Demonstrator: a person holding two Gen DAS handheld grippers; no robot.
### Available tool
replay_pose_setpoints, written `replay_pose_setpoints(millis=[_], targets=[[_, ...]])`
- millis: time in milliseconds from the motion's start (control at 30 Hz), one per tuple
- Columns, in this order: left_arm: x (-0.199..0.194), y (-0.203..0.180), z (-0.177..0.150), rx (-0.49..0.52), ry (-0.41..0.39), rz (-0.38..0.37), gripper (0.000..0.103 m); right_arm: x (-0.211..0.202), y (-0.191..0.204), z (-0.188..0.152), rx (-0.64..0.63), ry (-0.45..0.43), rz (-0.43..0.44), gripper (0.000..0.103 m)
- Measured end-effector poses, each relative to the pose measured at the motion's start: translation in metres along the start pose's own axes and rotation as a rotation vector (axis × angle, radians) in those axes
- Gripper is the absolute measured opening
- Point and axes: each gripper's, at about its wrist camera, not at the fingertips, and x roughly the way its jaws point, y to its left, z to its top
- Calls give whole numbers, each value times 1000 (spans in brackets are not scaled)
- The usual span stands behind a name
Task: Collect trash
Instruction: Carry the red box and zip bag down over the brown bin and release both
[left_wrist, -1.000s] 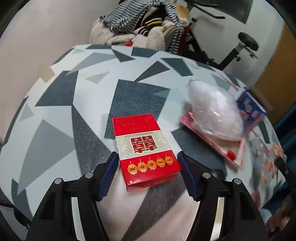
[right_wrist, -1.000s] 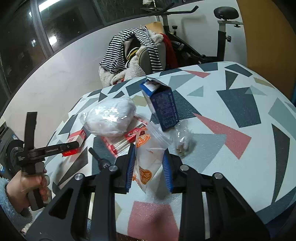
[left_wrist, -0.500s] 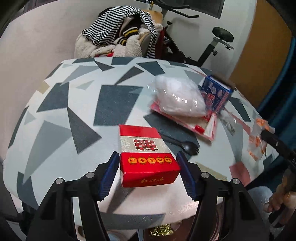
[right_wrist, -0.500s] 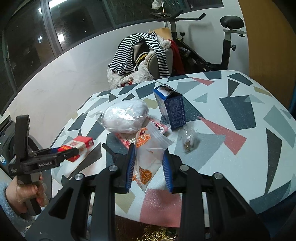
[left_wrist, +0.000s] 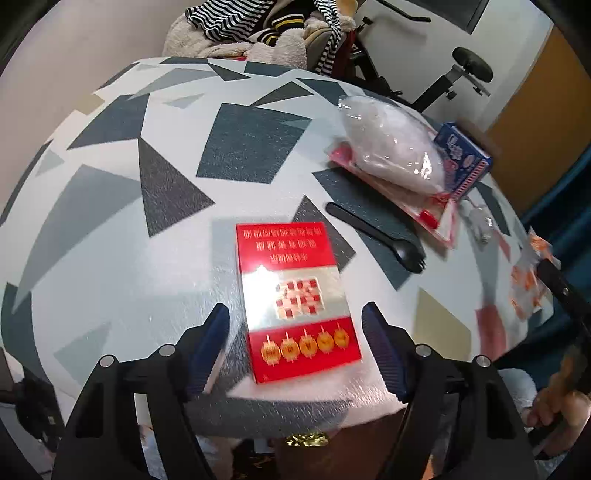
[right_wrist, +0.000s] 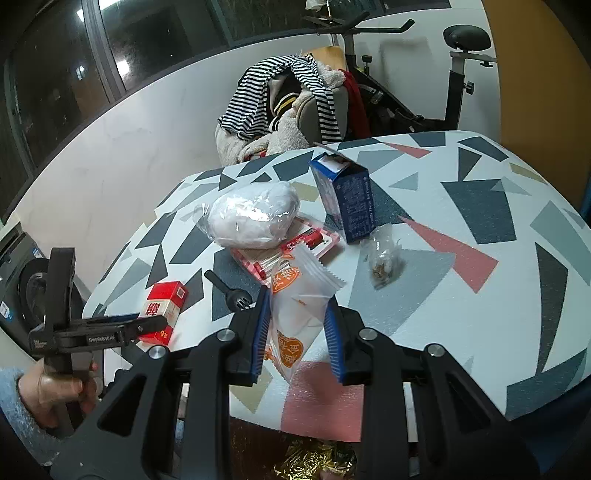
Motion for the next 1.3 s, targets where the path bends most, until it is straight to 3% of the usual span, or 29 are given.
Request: replay_pose_setpoints(millis=[133,167,500,833,1000,1133,1300], targets=[[8,-1,13,-5,1,16,71,3,0,0,3,6,-3,31],[9,-1,15,-3,0,24,59,3,0,0,3,8,-4,31],[-24,-15,10,56,-85,-9,59,-10,0,-1,-3,6,-13,31],[-76,-48,-33,156,-181,-112,59,-34,7,-11,-54,-19,-2,31],[-94,-71,-69,262,-232,-163,59,-42,9,-24,-88,-16,-4,31],[-97,-82,-95,298,-242,-207,59,-48,10,-37,-122,-15,-14,31],[-88,-83,-114,309,-220,-210,59,-51,9,-51,-144,-13,-18,31]])
